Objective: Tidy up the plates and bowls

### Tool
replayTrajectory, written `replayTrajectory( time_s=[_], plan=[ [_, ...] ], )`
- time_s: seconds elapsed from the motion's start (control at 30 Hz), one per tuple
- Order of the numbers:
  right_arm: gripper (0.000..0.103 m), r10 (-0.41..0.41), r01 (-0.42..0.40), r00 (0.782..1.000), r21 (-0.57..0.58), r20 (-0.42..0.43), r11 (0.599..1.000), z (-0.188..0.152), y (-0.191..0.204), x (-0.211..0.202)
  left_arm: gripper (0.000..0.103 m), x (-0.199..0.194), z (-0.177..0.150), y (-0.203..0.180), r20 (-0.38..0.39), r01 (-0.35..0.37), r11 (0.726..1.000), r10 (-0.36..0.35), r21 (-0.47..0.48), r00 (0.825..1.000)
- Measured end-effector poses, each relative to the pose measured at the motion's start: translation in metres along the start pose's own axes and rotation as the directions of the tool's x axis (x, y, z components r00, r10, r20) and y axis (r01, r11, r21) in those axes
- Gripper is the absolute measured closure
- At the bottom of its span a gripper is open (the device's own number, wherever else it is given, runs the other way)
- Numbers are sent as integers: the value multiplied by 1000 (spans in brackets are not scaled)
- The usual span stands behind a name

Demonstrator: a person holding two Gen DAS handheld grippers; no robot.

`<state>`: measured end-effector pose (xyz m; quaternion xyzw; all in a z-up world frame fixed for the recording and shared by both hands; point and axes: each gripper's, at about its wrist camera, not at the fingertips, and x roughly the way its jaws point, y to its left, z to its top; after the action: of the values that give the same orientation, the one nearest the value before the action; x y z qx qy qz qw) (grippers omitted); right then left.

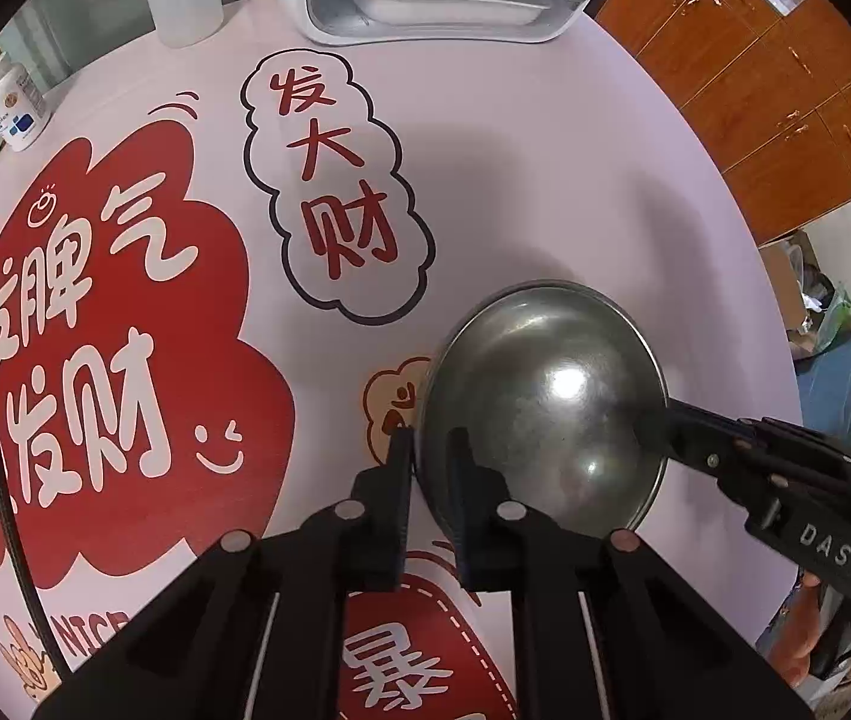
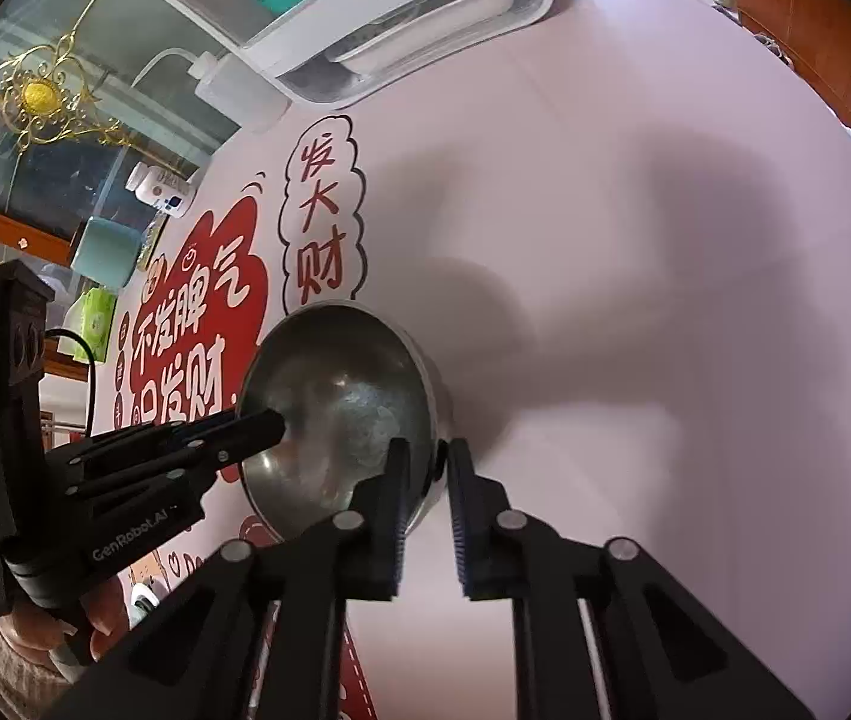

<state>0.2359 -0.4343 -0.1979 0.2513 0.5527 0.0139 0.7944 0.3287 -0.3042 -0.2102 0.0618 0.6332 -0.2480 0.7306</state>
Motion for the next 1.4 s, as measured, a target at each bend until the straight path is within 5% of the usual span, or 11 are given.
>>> replayTrajectory(
  time_s=[0.37, 0.8, 1.1, 1.4],
  plan=[
    [95, 23, -23, 1000, 3, 13, 1000, -6, 8, -10, 97, -24, -8, 7, 17, -3, 1000, 3, -10, 1000],
    [96, 36, -31, 996, -70, 78, 997, -30, 55, -61, 97, -98, -41, 0, 75, -23, 1000, 22, 10, 997],
    [96, 66, -53, 994, -135, 89, 989, -78, 94, -90, 96, -154, -106, 8, 113, -26, 1000, 25, 10, 993],
    [96, 54, -45, 998, -182, 40, 982, -159, 115, -93, 95, -163, -204, 19, 74, 9, 1000, -8, -15, 997]
  ],
)
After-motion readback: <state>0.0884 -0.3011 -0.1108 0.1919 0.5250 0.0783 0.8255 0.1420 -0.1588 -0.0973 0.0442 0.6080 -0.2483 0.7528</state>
